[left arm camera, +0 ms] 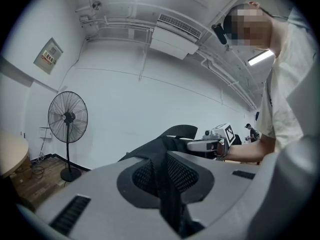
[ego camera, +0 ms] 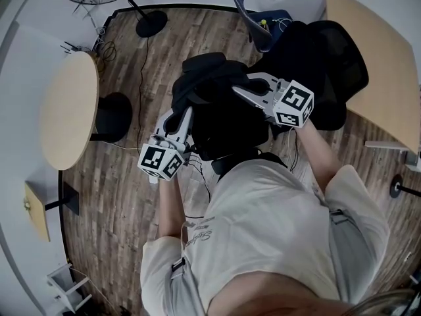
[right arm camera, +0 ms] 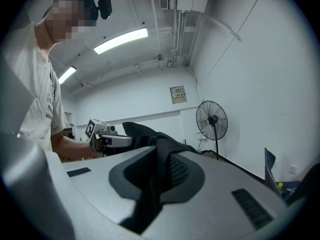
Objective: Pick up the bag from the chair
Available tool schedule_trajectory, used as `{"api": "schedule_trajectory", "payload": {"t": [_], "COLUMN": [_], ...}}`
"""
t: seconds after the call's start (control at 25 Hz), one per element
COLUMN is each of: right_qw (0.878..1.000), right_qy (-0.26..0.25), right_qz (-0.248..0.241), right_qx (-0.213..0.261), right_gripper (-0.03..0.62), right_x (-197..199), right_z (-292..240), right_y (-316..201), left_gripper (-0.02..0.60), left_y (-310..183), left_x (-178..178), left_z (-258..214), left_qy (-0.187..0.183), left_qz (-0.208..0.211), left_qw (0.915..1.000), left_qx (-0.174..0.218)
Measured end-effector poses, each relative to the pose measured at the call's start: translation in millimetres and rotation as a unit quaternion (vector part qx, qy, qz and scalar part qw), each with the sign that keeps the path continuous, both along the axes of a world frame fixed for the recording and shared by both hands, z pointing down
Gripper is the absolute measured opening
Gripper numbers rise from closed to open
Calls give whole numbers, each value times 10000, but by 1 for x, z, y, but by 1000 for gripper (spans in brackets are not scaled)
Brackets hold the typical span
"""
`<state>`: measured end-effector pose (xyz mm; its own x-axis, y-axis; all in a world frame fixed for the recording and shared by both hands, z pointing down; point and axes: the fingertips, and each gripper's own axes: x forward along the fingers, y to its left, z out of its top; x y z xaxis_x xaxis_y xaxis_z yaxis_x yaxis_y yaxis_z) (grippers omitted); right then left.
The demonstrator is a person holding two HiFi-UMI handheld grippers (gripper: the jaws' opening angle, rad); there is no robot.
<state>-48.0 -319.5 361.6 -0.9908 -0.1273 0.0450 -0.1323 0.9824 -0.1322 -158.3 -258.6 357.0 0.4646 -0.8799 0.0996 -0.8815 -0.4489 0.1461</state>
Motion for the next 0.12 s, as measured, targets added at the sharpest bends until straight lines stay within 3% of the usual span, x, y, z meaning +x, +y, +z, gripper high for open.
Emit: {"api": "schedule_trajectory", "payload": {"t": [0.12], "right_qw": [10000], "right_qy": [8], "right_qz": [-9], "right_qx": [-28], "right_gripper": [28], "right_x": [0], "right_z": [4], "right_y": [-2], "left_gripper": [46], "left_y": [-2], "left_x": [0], "left_z": [3], "left_qy": [-11], "left_qz": [12], "left_qw": [10000], "left_qx": [-28]}}
